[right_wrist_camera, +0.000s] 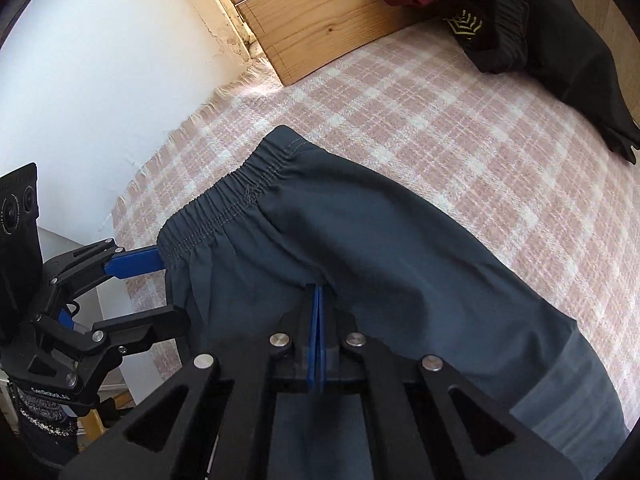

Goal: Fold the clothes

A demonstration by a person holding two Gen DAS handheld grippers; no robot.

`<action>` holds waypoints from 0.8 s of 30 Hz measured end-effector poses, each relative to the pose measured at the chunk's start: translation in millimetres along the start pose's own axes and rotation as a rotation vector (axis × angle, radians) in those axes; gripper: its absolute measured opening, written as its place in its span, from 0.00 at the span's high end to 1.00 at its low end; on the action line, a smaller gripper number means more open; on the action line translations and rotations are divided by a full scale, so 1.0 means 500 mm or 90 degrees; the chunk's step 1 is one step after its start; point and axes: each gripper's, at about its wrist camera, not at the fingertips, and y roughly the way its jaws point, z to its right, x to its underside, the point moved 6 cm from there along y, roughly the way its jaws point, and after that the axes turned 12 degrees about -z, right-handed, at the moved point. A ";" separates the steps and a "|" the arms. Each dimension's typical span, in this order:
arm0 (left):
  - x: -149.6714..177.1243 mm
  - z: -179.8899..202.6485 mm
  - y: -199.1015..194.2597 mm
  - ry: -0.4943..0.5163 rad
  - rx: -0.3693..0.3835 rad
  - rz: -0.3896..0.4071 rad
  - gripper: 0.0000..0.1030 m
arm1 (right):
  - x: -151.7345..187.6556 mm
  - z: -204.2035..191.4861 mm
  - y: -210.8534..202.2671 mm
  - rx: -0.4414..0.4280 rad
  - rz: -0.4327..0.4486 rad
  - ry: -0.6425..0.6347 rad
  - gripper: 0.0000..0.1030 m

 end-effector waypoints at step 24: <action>0.102 -0.011 -0.061 0.008 -0.025 -0.017 0.43 | -0.013 -0.149 0.041 0.049 -0.029 -0.148 0.92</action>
